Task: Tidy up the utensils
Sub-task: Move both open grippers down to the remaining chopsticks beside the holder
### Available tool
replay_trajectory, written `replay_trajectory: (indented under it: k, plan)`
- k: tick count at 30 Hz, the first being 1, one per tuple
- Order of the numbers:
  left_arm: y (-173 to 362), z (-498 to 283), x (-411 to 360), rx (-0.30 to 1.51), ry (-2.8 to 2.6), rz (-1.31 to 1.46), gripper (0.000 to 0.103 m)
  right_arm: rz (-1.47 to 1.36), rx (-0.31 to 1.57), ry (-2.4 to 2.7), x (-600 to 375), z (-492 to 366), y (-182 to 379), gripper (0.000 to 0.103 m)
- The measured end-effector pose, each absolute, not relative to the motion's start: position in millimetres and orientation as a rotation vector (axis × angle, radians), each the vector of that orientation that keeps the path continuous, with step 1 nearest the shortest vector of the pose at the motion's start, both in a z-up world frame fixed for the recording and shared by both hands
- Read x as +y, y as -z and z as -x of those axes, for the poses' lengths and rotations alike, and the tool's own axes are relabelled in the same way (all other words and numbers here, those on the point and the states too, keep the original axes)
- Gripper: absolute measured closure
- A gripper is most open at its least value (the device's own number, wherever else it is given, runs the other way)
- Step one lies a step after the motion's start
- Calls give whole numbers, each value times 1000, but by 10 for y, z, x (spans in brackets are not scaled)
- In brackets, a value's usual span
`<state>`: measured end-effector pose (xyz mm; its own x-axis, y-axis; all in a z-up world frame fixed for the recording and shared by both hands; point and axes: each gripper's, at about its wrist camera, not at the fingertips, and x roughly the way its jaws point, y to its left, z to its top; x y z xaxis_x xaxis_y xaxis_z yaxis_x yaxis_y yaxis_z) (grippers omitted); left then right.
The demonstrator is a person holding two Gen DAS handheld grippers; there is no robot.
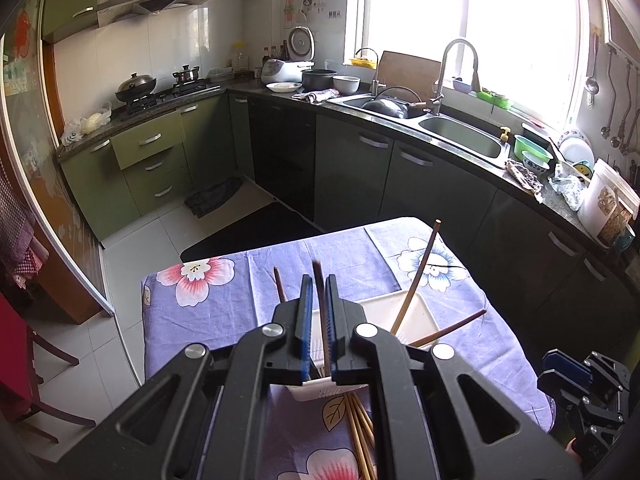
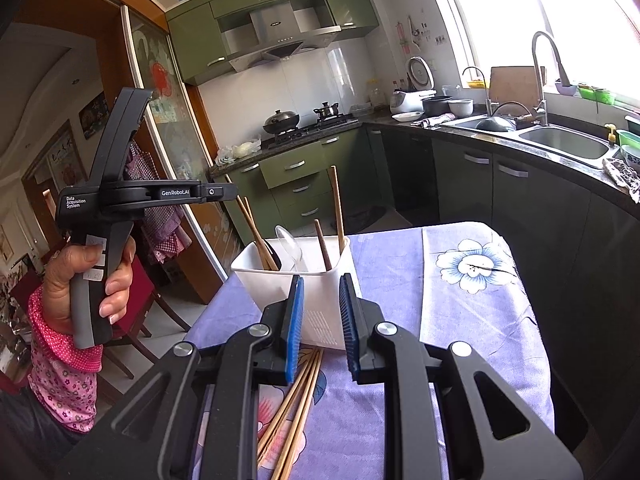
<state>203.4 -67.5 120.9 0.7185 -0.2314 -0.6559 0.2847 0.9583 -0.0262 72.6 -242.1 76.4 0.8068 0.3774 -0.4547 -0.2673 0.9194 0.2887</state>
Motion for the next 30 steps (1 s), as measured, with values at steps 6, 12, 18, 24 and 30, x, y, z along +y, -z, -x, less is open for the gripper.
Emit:
replay_trajectory:
  k: [6,12,18,24,30]
  plan:
    - [-1209,-1775,-614,720,298,-73,87,-201,551,-346,-2339,-743,-670,76]
    - [-866,-1411,-516,781,301,-75,85,-192,614,-331,-2278,-736,-387,76]
    - [-275,-1279,-497,916,316,-41,85,-164,666,-280,-2258,-795,-113,76]
    - [305,-1321,-577,1038,321,1,85,-153,720,-267,-2211,-892,132,76]
    - [679,-1469,-706,1122,307,6,85,-159,748,-268,-2200,-929,251,76]
